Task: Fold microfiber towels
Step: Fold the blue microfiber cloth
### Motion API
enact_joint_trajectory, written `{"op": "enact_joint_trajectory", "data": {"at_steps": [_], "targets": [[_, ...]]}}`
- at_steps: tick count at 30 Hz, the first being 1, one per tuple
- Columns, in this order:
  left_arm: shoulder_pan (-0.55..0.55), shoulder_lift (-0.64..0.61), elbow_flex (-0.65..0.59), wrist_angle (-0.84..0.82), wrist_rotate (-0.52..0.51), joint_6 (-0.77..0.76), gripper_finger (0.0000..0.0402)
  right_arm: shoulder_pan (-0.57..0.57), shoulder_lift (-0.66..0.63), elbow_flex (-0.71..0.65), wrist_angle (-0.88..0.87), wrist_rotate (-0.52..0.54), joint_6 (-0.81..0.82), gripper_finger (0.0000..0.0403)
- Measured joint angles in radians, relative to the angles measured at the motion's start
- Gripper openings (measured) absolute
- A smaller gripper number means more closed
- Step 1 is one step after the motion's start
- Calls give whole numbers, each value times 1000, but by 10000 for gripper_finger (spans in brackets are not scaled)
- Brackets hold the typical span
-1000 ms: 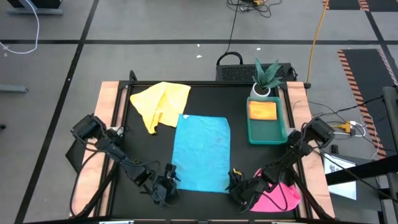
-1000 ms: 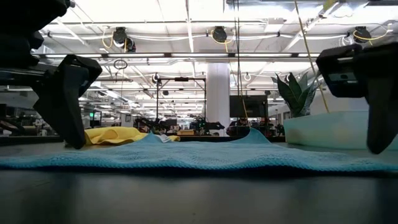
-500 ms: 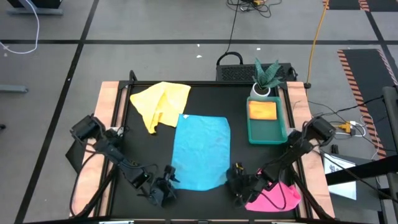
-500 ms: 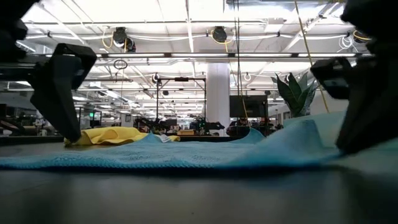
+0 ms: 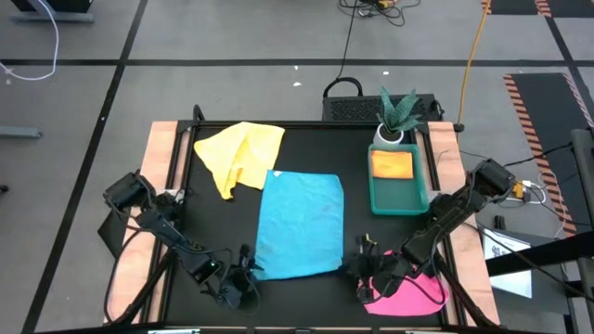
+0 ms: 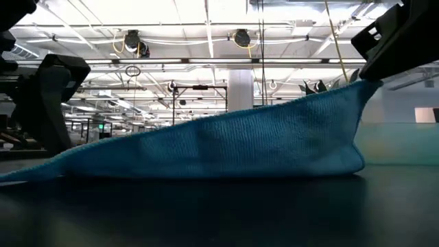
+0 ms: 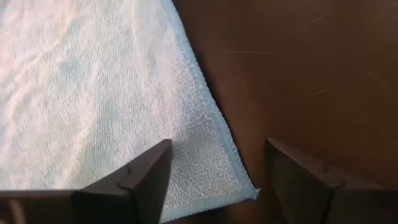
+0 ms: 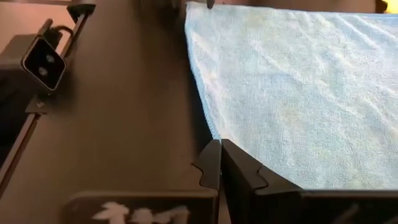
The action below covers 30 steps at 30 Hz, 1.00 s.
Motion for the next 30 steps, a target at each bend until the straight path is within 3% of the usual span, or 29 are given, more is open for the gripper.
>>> {"op": "enact_joint_trajectory", "data": {"at_steps": [8, 14, 20, 24, 26, 30], "targets": [[3, 0, -1, -20, 11, -22, 115, 6, 0, 0, -8, -4, 26, 1], [5, -40, 7, -28, 137, -108, 15, 47, 0, 0, 12, -71, 81, 0], [0, -114, 37, 11, 270, -201, 20, 98, 0, 0, 201, -225, 92, 0], [-1, -164, 50, 74, 311, -171, 14, 120, 0, 0, 316, -243, 1, 0], [-1, -192, 51, 71, 287, -154, 7, 121, 0, 0, 315, -200, -8, 0], [19, -261, 51, 24, 117, -147, 13, 116, 0, 0, 222, -81, 58, 0]]}}
